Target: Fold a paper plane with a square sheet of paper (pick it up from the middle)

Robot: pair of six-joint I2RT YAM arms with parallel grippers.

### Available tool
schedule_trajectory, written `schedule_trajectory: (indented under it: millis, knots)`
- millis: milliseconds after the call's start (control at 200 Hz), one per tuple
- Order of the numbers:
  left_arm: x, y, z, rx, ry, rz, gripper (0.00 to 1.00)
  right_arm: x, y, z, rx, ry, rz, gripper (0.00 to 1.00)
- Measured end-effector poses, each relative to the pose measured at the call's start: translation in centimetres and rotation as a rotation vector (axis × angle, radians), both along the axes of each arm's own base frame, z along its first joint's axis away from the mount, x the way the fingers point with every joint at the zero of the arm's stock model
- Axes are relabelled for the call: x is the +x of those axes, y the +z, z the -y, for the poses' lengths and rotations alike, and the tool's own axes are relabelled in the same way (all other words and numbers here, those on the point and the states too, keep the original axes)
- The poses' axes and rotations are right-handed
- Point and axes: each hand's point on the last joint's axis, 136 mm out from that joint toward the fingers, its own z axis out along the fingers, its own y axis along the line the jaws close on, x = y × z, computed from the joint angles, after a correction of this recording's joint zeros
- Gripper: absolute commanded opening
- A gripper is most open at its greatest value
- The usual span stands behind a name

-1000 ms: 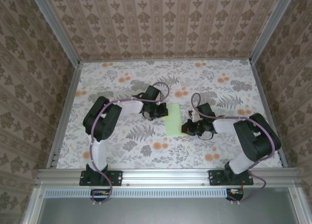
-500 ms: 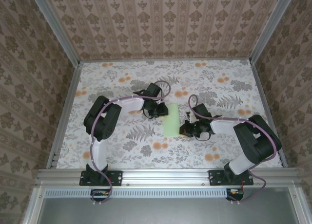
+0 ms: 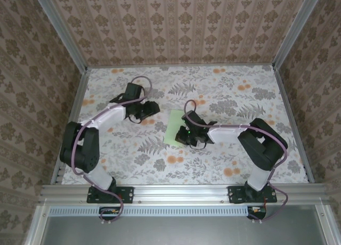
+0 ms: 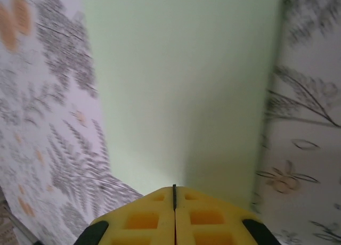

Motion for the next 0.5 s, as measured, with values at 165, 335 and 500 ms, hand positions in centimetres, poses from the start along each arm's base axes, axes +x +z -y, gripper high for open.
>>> schedule_trajectory:
  millis: [165, 335, 500]
  knots:
    - [-1.6, -0.9, -2.7, 0.032, 0.047, -0.038, 0.67, 2.5, 2.8, 0.1, -0.042, -0.017, 0.076, 0.13]
    - [-2.3, -0.3, -3.4, 0.051, 0.045, -0.024, 0.75, 5.6, 4.9, 1.3, -0.114, -0.025, 0.129, 0.13]
    - [-2.5, -0.3, -3.9, 0.080, 0.034, 0.000, 0.95, 9.1, 4.1, 1.5, -0.175, -0.006, 0.136, 0.13]
